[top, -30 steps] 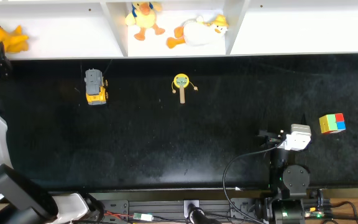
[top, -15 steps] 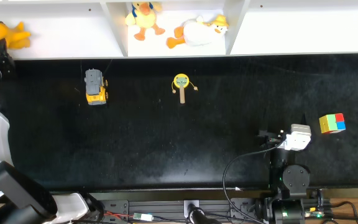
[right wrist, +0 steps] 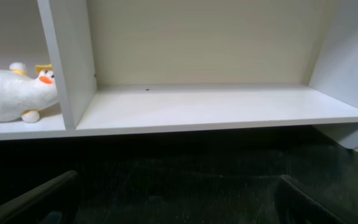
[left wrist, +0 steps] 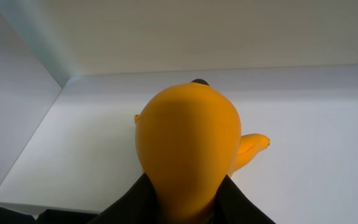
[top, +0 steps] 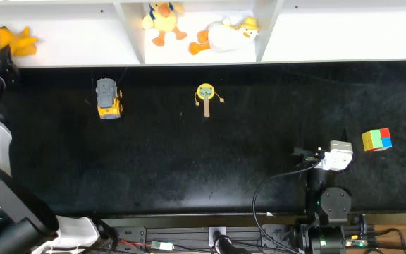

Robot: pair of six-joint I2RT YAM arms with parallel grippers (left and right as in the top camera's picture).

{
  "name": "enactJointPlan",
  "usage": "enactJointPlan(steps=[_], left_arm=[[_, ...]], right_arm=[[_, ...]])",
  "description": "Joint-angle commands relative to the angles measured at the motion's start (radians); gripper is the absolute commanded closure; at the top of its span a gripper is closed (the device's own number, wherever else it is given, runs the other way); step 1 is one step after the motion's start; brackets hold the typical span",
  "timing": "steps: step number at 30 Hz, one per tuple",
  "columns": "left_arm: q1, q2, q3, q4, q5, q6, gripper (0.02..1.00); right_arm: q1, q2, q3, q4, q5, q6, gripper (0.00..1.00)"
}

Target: Store Toys

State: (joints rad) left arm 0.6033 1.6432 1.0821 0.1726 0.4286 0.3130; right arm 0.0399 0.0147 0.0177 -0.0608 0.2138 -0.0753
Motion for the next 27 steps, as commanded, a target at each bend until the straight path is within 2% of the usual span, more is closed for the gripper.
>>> enactJointPlan(steps=[1, 27], left_arm=[[-0.004, 0.005, 0.033, 0.005, -0.004, -0.008, 0.757], [-0.009, 0.005, 0.033, -0.012, 0.022, -0.016, 0.744]], right_arm=[[0.006, -0.011, -0.013, 0.005, 0.004, 0.000, 0.005], [0.006, -0.011, -0.013, 0.005, 0.004, 0.000, 0.005]])
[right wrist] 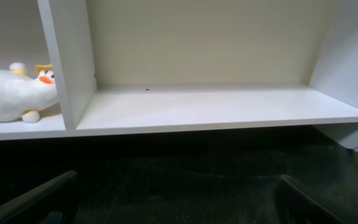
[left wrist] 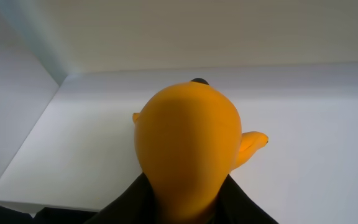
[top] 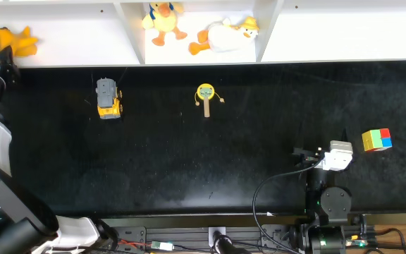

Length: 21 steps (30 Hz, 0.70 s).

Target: Store Toys

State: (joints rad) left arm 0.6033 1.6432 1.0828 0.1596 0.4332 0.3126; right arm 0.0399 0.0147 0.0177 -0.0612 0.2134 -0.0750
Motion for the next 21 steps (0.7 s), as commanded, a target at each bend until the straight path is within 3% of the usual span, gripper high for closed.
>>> enactJointPlan(steps=[1, 21], left_arm=[[-0.010, 0.005, 0.032, 0.004, 0.017, -0.016, 0.744], [-0.042, 0.085, 0.032, 0.082, -0.016, -0.034, 0.741]], right_arm=[[0.006, -0.011, -0.013, 0.005, 0.004, 0.000, 0.005], [0.006, -0.011, -0.013, 0.005, 0.004, 0.000, 0.001]])
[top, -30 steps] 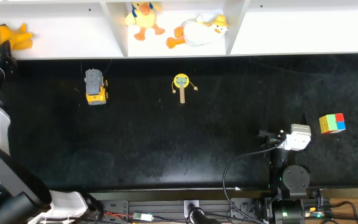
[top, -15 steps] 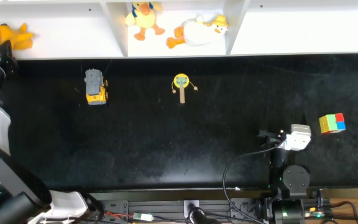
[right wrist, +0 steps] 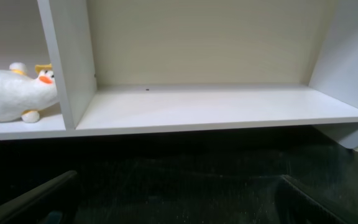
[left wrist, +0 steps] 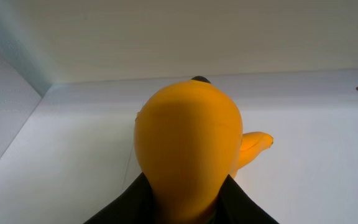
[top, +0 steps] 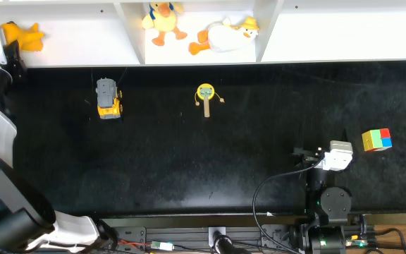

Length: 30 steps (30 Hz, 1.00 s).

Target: Store Toys

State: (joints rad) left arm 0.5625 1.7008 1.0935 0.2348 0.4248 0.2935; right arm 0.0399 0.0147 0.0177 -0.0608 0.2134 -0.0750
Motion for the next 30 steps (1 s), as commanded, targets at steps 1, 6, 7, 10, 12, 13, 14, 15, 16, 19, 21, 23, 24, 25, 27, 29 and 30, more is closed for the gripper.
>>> enactJointPlan(steps=[1, 6, 7, 10, 12, 13, 14, 15, 16, 19, 21, 23, 24, 25, 27, 29, 30], left_arm=[[-0.002, 0.030, 0.021, 0.014, -0.008, -0.015, 0.741], [-0.005, 0.030, 0.021, 0.027, -0.008, -0.015, 0.730], [-0.006, 0.030, 0.021, 0.027, -0.008, -0.014, 0.733], [-0.009, 0.032, 0.021, 0.035, -0.008, -0.014, 0.730], [-0.011, 0.039, 0.021, 0.048, -0.008, -0.018, 0.730], [-0.013, 0.044, 0.021, 0.054, -0.008, -0.024, 0.730], [-0.014, 0.050, 0.021, 0.058, -0.008, -0.027, 0.730], [-0.016, 0.057, 0.021, 0.066, -0.008, -0.034, 0.733], [-0.016, 0.063, 0.021, 0.072, -0.008, -0.035, 0.730], [-0.020, 0.079, 0.021, 0.088, -0.008, -0.040, 0.733], [-0.024, 0.085, 0.021, 0.096, -0.008, -0.040, 0.730], [-0.031, 0.086, 0.021, 0.108, -0.008, -0.040, 0.730], [-0.033, 0.086, 0.021, 0.115, -0.008, -0.040, 0.730], [-0.037, 0.086, 0.021, 0.121, -0.008, -0.040, 0.730], [-0.044, 0.086, 0.021, 0.132, -0.008, -0.040, 0.724], [-0.049, 0.086, 0.021, 0.136, -0.008, -0.040, 0.722], [-0.050, 0.086, 0.021, 0.136, -0.008, -0.040, 0.724]], right_arm=[[0.006, -0.011, -0.013, 0.005, 0.004, 0.000, 0.005], [0.006, -0.011, -0.013, 0.005, 0.004, 0.000, 0.007], [0.006, -0.011, -0.013, 0.005, 0.004, 0.000, 0.007], [0.006, -0.011, -0.013, 0.005, 0.004, 0.000, 0.007], [0.006, -0.011, -0.013, 0.005, 0.004, 0.000, 0.007], [0.006, -0.011, -0.013, 0.005, 0.004, 0.000, 0.007], [0.006, -0.011, -0.013, 0.005, 0.004, 0.000, 0.005], [0.006, -0.011, -0.013, 0.005, 0.004, 0.000, 0.005], [0.006, -0.011, -0.013, 0.005, 0.004, 0.000, 0.007], [0.006, -0.011, -0.013, 0.005, 0.004, 0.000, 0.005], [0.006, -0.011, -0.013, 0.005, 0.005, 0.000, 0.005], [0.006, -0.011, -0.013, 0.005, 0.005, 0.000, 0.005], [0.006, -0.011, -0.013, 0.005, 0.005, 0.000, 0.005], [0.006, -0.011, -0.013, 0.005, 0.005, 0.000, 0.005], [0.006, -0.011, -0.013, 0.005, 0.004, 0.000, 0.007], [0.006, -0.011, -0.013, 0.005, 0.005, 0.000, 0.007], [0.006, -0.011, -0.013, 0.005, 0.005, 0.000, 0.007]])
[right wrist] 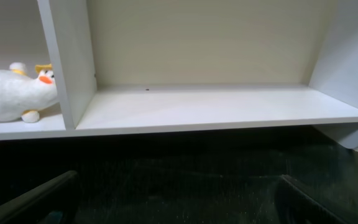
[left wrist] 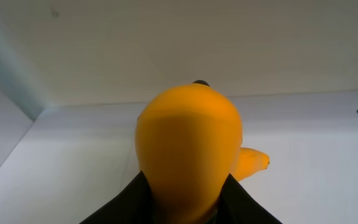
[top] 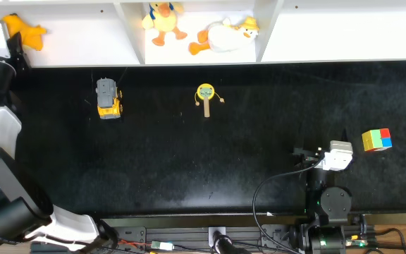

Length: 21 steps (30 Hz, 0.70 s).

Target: Store Toys

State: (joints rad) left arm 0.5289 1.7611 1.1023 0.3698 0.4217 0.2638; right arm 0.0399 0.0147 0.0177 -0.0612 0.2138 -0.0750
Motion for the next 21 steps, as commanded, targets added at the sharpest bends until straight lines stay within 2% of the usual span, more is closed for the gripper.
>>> enactJointPlan(steps=[1, 7, 10, 14, 17, 18, 21], left_arm=[[-0.017, 0.026, 0.013, 0.000, -0.005, -0.011, 0.724], [-0.017, 0.026, 0.013, 0.004, -0.005, -0.010, 0.722], [-0.017, 0.026, 0.013, 0.004, -0.005, -0.006, 0.684], [-0.018, 0.026, 0.013, 0.005, -0.006, -0.003, 0.527], [-0.019, 0.026, 0.013, 0.016, -0.005, -0.003, 0.316], [-0.019, 0.026, 0.013, 0.019, -0.006, -0.003, 0.207], [-0.019, 0.026, 0.013, 0.023, -0.005, -0.003, 0.093]], right_arm=[[0.006, -0.011, -0.013, 0.005, 0.004, 0.000, 0.005], [0.006, -0.011, -0.013, 0.006, 0.004, 0.000, 0.005], [0.006, -0.011, -0.013, 0.005, 0.004, 0.000, 0.005], [0.006, -0.011, -0.013, 0.005, 0.004, 0.000, 0.005], [0.006, -0.011, -0.013, 0.006, 0.004, 0.000, 0.005], [0.006, -0.011, -0.013, 0.005, 0.004, 0.000, 0.007], [0.006, -0.011, -0.013, 0.006, 0.004, 0.000, 0.007]])
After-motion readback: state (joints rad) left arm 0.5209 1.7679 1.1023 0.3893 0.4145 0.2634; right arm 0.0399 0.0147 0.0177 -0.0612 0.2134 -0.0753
